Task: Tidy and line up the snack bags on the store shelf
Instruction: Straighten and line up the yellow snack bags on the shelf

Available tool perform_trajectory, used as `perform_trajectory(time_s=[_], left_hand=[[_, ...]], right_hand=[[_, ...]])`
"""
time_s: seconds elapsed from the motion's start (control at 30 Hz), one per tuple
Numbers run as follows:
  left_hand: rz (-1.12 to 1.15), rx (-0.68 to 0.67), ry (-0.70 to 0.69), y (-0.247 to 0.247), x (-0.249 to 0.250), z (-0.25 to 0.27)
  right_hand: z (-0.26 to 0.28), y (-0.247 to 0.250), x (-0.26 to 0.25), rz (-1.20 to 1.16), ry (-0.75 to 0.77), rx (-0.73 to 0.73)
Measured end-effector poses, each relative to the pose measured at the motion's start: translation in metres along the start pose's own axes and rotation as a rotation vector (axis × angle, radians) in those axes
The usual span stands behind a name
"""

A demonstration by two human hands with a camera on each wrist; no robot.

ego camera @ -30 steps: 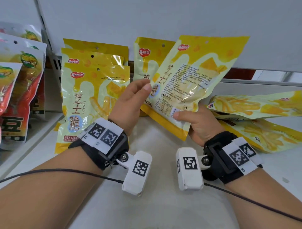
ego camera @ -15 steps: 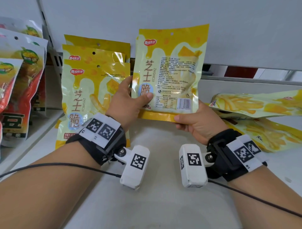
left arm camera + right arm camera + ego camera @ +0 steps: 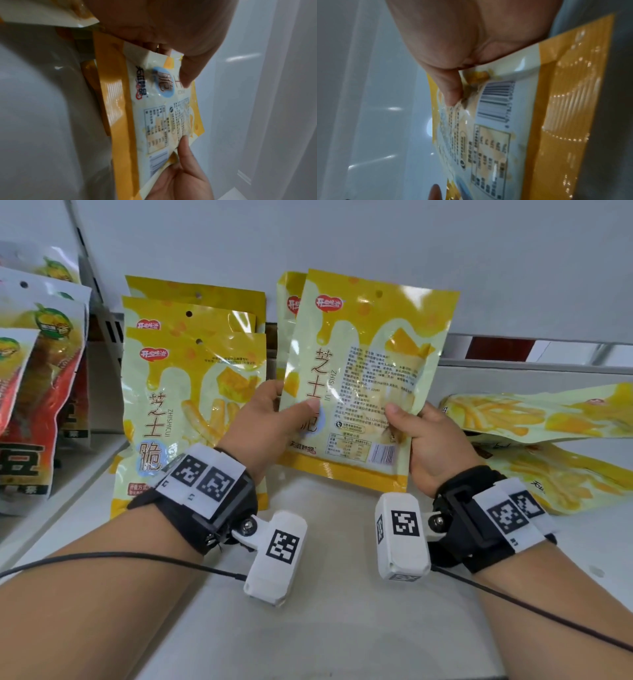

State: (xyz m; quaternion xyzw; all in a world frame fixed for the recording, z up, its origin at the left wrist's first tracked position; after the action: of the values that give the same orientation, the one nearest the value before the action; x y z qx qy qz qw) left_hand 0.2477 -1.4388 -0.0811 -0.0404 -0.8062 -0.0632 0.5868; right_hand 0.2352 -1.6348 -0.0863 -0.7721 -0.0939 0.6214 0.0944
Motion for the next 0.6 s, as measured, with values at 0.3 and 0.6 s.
perform_trajectory(time_s=[0.3, 0.6], left_hand=[[0.224, -0.029, -0.006, -0.002, 0.000, -0.001], [0.166, -0.022, -0.056, -0.003, 0.001, 0.000]], right_hand=[[-0.002, 0.006, -0.003, 0.058, 0.078, 0.052], [-0.002, 0.004, -0.011, -0.158, 0.146, 0.016]])
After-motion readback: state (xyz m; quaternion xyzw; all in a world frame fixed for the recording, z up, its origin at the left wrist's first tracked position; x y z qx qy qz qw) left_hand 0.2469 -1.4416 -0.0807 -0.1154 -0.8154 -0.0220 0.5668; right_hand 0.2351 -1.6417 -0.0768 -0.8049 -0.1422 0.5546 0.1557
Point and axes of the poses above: each hand's wrist, its own z-axis away from the middle knuckle, its own y-axis out of the back of the hand, x = y × z, the point moved 2 cm from there along -z, towards the middle knuckle, and after that the axes turned 4 degrees about -x, right-handed, at the moved point
